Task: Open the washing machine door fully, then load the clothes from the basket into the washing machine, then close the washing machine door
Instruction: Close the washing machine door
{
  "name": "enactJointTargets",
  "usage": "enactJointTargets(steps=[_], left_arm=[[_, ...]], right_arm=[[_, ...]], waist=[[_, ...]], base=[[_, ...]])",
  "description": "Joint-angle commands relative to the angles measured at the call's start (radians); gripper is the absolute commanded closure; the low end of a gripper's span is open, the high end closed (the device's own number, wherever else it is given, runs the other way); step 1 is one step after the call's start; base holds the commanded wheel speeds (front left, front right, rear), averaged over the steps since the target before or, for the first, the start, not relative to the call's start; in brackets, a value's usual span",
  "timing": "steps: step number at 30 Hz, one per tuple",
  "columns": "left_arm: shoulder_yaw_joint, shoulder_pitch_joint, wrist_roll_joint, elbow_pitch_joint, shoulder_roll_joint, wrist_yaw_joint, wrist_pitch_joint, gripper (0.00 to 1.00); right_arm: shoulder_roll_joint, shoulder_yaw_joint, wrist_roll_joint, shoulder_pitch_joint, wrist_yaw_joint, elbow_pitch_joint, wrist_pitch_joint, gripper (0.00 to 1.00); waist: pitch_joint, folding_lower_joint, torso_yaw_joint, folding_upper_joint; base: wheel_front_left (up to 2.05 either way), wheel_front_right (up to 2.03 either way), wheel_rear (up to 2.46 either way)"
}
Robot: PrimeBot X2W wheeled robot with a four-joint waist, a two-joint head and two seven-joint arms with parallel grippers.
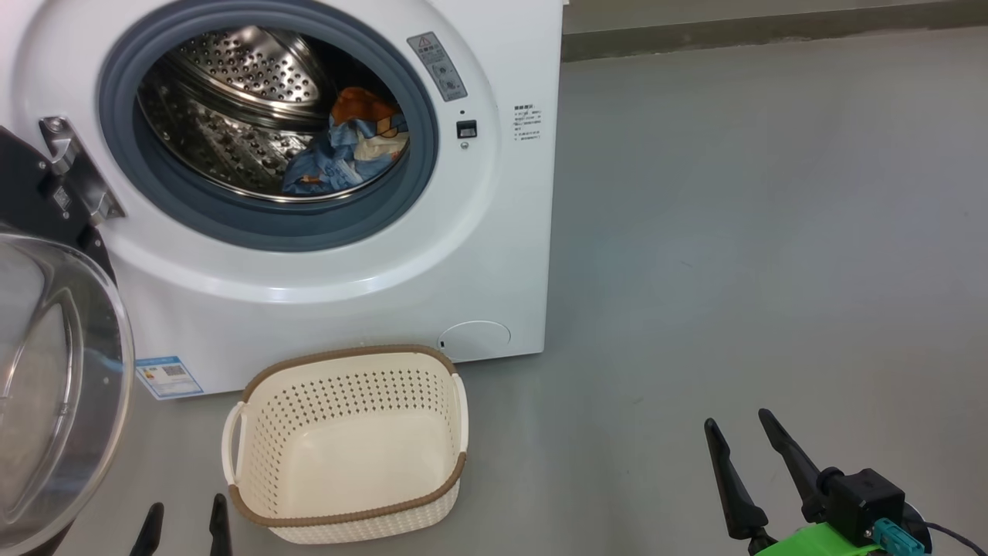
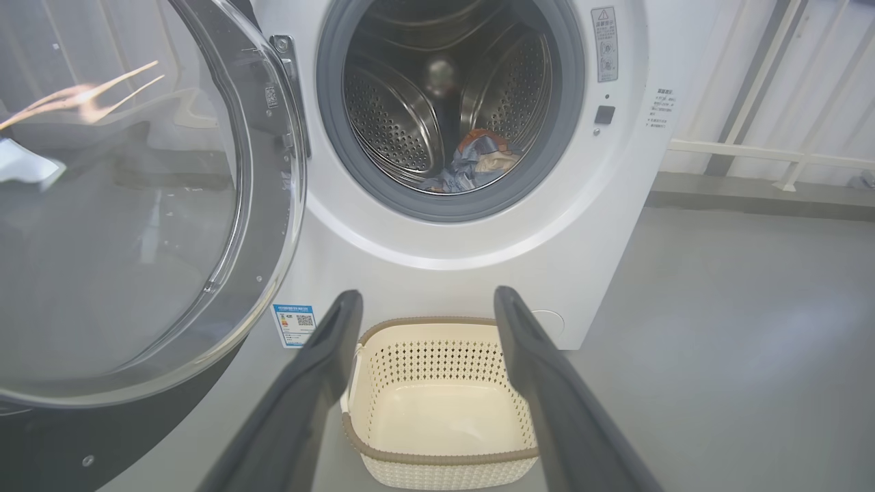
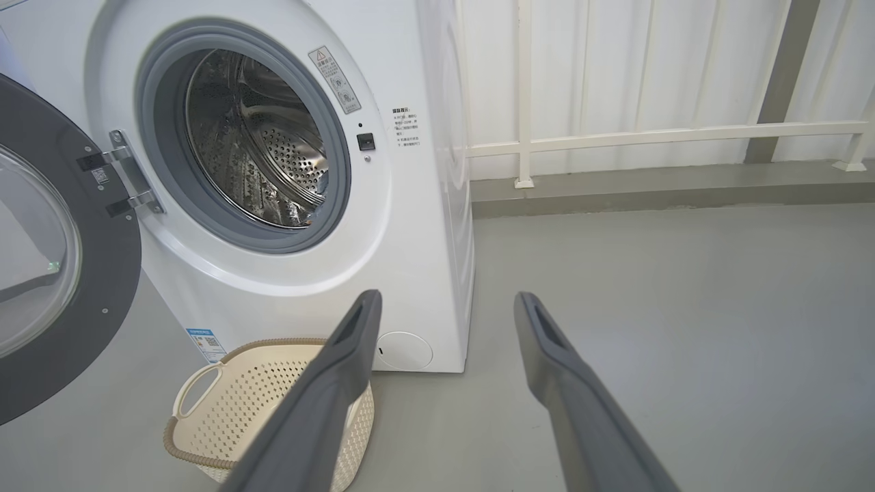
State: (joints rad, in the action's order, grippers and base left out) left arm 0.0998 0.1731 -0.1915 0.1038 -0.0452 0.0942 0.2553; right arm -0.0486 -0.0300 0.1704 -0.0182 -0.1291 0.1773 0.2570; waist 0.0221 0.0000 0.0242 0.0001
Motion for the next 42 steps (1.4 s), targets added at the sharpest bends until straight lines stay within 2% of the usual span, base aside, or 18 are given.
enactJointTargets(steps=[1, 30, 42], left_arm=[[0.026, -0.046, -0.004, -0.027, -0.005, 0.005, 0.006, 0.0], [0.032, -0.046, -0.013, -0.032, -0.005, 0.004, 0.006, 0.0], [0.011, -0.039, -0.048, -0.051, -0.005, -0.024, 0.006, 0.0]], right_arm=[[-0.002, -0.027, 0.007, 0.019, -0.002, -0.026, 0.005, 0.0], [-0.002, -0.024, 0.007, 0.014, -0.002, -0.033, 0.005, 0.0], [-0.002, -0.016, -0.001, 0.014, -0.002, -0.039, 0.005, 0.0]], waist=[[0.001, 0.0, -0.003, -0.0001], [-0.005, 0.0, -0.04, -0.0001], [-0.005, 0.0, -0.087, -0.0001]], base=[[0.0, 0.0, 0.0], [0.0, 0.0, 0.0], [0.0, 0.0, 0.0]])
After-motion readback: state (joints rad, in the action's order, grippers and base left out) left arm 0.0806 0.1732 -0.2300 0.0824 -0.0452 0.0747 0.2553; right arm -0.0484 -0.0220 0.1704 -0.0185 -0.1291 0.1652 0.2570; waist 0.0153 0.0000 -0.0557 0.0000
